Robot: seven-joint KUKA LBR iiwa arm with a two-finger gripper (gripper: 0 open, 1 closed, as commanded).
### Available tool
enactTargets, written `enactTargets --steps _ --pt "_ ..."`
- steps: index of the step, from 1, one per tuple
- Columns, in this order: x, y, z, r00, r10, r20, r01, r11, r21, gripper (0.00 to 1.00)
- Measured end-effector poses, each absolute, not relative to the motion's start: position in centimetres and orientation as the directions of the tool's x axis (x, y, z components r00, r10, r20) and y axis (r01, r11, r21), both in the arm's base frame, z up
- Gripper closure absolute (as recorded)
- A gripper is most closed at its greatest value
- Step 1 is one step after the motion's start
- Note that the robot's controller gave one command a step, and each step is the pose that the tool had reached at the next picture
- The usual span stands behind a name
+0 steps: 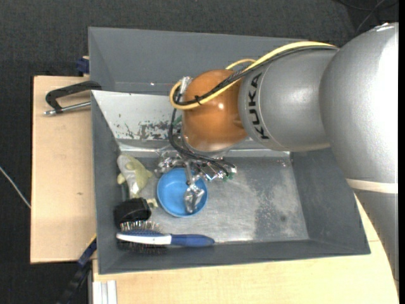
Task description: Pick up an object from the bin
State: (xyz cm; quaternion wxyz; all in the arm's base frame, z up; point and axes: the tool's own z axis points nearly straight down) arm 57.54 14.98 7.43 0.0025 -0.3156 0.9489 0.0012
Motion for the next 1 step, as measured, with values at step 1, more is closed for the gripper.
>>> enactTargets --steps 1 --pt "57.64 15.15 7.54 -0.802 -0.598 -0.006 -0.598 0.802 0.001 0.00"
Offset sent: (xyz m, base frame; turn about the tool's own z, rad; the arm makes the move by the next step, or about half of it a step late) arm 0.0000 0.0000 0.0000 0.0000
